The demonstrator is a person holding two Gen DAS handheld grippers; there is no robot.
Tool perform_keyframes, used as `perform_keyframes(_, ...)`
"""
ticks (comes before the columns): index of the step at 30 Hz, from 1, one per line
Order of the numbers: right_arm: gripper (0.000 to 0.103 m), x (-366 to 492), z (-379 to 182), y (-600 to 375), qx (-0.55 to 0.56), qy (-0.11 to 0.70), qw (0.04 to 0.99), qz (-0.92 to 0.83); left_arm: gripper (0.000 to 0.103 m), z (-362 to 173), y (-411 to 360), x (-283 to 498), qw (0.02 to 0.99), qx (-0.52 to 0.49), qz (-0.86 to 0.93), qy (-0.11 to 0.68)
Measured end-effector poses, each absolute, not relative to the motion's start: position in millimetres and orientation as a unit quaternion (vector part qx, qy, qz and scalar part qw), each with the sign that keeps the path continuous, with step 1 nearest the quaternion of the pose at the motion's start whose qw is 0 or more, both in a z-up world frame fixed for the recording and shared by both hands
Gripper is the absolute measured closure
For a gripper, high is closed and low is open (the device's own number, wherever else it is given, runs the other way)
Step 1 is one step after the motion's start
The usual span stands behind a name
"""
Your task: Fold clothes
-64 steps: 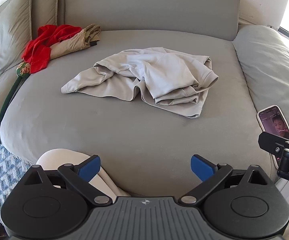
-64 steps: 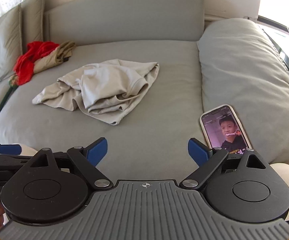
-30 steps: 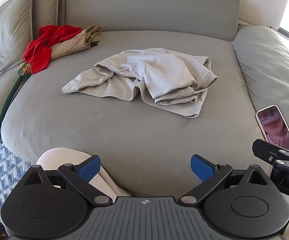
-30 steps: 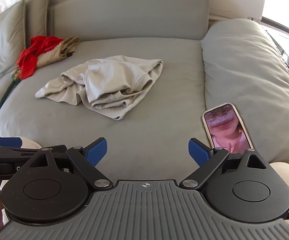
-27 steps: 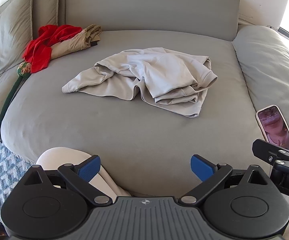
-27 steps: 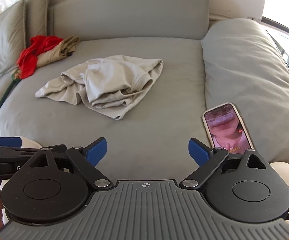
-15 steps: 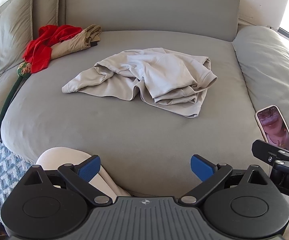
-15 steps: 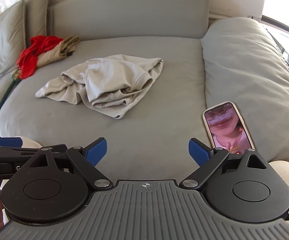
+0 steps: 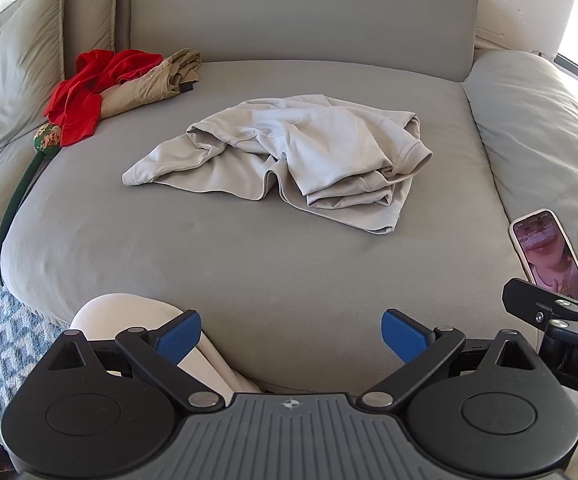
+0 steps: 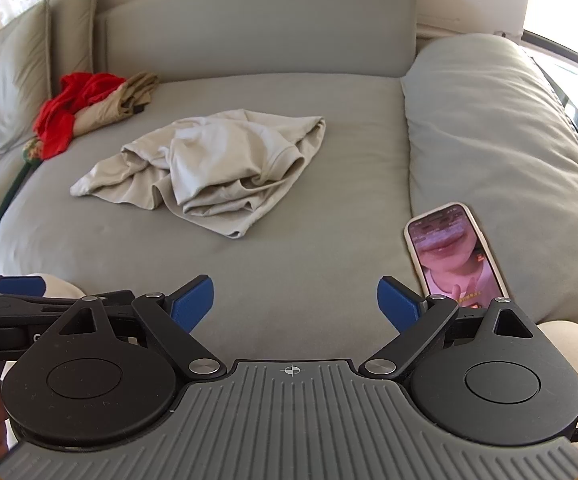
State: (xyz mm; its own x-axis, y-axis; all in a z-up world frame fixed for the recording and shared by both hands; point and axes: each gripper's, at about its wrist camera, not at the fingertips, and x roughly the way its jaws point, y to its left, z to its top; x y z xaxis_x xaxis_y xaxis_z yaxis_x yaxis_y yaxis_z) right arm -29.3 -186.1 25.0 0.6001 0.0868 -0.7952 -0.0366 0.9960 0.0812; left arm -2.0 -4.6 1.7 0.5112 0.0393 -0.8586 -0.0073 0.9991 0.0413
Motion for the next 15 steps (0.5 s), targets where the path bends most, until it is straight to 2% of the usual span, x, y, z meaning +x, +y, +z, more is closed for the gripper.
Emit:
perform_keyframes(12, 0.010, -16.0, 17.8, -184.3, 0.019, 0.441, 0.896, 0.048, 0.004, -14.7, 21.1, 12.6, 0.870, -0.017, 0.038, 0.492)
perform_keyframes(15, 0.009, -4.8, 13.7, -176.2, -0.002, 0.425, 0.902, 0.073, 0.007, -21.7, 33.0, 21.3, 0.873, -0.026, 0.054, 0.485)
